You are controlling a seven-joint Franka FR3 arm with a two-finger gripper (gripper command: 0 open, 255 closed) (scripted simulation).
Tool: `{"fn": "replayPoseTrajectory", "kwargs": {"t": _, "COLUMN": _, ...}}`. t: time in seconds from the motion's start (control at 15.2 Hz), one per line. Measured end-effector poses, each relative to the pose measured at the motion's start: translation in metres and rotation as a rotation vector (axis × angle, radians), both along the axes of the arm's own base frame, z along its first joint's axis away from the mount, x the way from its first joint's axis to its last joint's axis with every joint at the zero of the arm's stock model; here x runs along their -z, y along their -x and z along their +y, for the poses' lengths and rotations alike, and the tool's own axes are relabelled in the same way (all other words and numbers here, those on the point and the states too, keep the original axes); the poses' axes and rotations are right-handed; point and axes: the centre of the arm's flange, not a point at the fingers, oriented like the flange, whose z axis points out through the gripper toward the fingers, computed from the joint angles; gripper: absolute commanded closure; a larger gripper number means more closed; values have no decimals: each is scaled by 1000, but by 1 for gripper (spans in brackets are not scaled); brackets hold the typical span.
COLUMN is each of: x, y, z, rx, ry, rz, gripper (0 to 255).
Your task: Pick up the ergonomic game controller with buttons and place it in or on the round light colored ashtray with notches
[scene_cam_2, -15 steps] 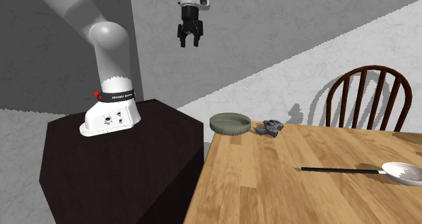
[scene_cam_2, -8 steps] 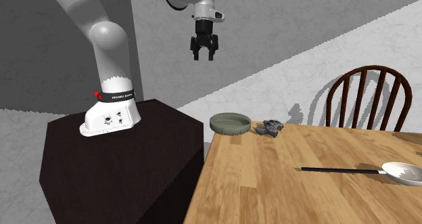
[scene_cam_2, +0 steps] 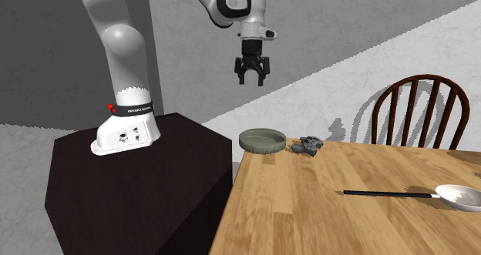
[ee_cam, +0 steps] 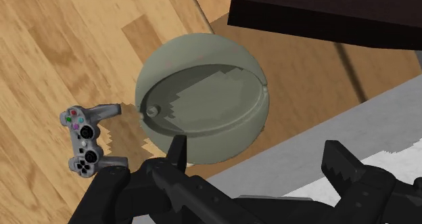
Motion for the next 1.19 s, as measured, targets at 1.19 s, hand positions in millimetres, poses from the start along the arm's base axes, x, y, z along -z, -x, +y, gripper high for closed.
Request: {"fn": "replayPoseTrajectory", "kwargs": {"t": 1.19, "x": 139, "y": -80, "z": -171, "rx": -37, "ry": -18, "rz": -85, "gripper": 0}}
